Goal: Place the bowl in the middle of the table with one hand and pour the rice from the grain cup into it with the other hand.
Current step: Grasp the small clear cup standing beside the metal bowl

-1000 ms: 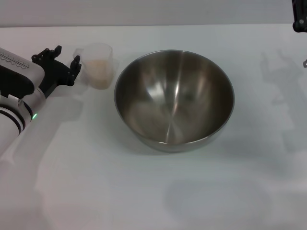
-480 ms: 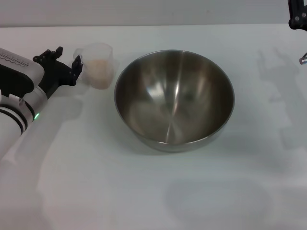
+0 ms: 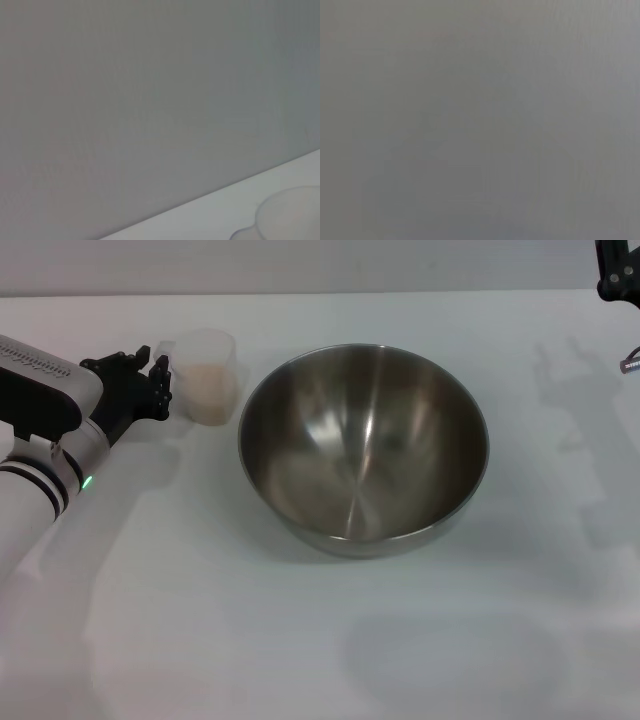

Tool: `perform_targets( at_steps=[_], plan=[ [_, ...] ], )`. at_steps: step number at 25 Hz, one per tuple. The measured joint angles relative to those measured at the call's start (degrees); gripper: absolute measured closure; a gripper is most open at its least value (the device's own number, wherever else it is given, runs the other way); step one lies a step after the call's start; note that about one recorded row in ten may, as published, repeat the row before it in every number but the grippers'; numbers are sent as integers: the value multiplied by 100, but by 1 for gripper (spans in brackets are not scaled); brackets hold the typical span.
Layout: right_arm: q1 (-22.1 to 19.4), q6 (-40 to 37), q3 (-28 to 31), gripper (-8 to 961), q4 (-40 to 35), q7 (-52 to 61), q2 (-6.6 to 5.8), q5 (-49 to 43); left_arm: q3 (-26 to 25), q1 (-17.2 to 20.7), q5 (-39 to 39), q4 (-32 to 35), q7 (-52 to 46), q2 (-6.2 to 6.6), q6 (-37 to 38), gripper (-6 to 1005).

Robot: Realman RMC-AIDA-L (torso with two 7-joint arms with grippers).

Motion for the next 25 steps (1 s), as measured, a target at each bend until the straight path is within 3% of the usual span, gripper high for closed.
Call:
perform_targets(
  at_steps=[4,17,21,25],
  plan=[
    [-1,15,0,556,0,0,0,0,0,-3,0,-9,-3,0,1,920],
    [-3,15,9,556,-1,0,0,0,-43,64,13,-160,115,0,324,970],
    [-4,9,29,556,9,0,0,0,-597,244,10,-382,921,-10,905,973],
    [-4,1,116,556,9,0,0,0,-790,324,25,-611,1549,-8,1305,974]
  ],
)
